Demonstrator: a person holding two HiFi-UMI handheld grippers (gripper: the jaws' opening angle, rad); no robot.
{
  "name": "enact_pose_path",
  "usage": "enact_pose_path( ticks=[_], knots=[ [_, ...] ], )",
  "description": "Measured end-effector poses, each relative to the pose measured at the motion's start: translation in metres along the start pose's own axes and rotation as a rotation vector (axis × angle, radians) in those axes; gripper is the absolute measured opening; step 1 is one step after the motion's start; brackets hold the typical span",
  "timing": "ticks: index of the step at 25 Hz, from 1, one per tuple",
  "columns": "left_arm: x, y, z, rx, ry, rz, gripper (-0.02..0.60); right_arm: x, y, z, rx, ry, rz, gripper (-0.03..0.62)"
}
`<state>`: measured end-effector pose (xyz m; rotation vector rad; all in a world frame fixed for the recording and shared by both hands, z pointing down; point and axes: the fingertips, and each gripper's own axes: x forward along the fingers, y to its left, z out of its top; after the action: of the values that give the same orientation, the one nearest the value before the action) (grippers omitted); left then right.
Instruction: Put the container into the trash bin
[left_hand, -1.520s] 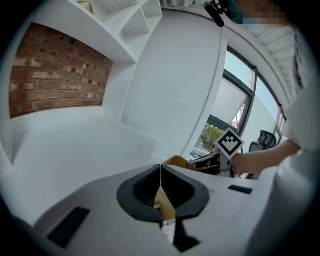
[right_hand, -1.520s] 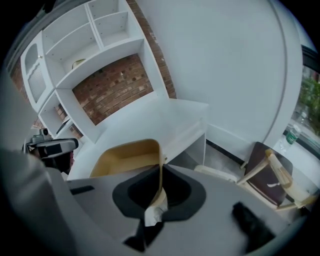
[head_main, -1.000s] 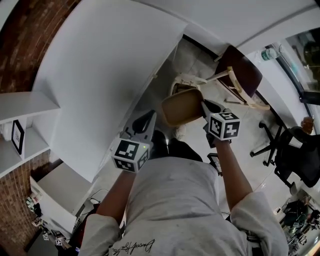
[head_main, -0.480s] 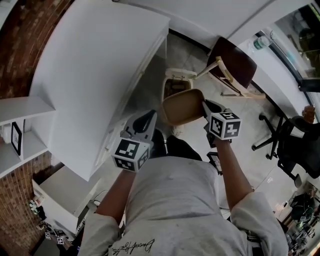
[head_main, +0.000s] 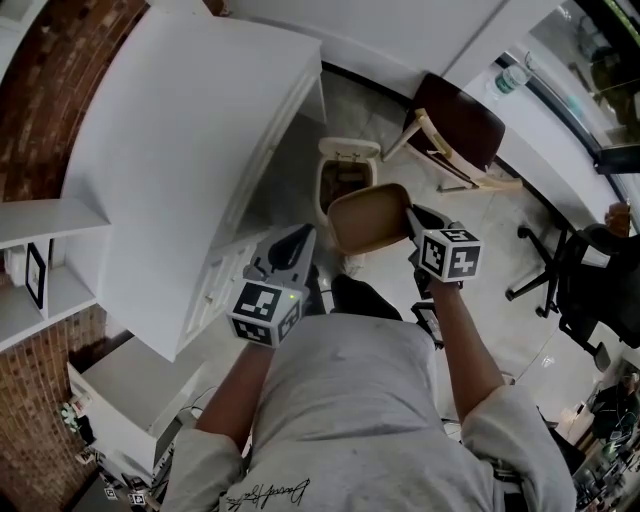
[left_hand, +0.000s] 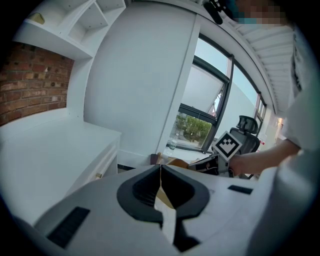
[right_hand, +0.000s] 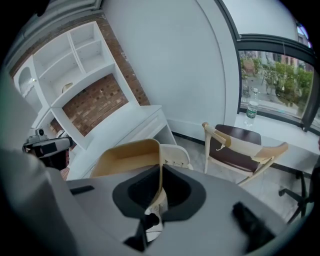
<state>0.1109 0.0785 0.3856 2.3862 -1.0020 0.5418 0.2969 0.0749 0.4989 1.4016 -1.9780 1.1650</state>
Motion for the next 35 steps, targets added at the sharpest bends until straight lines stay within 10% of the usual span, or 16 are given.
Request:
enact_pose_path(
  ticks=[35],
  knots=[
    [0.079,0.090,-0.009,0.075,0.137,-0.169,0.017,0.074,-0.029,-0.013,0.202,0.020,-0.146,0.037]
  ],
)
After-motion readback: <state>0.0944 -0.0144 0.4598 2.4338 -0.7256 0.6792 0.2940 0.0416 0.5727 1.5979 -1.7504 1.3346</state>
